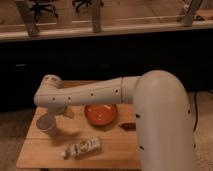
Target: Pick up the ceramic cup
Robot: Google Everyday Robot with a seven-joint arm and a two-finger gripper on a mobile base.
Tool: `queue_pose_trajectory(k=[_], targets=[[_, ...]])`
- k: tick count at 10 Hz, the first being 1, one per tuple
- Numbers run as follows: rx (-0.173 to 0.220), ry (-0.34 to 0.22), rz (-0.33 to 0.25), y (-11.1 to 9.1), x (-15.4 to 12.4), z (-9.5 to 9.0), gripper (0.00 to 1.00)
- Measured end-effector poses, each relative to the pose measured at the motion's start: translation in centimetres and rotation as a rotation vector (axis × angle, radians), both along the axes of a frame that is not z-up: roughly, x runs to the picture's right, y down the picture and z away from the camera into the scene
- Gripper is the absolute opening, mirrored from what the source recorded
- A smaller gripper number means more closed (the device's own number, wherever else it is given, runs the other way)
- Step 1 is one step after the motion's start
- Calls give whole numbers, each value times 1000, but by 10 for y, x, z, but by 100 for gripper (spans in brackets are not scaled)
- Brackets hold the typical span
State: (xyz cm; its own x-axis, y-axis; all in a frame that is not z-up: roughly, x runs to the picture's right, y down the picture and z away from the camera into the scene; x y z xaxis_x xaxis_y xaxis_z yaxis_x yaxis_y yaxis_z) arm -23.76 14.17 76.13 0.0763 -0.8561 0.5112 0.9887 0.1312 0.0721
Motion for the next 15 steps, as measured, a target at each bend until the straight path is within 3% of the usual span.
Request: queue_pose_trajectory(k=[4, 13, 15], targets=[[2, -1, 15, 4, 11, 4, 80], [-7, -31, 37, 24, 7, 0, 79], [-8, -34, 41, 25, 9, 0, 69]])
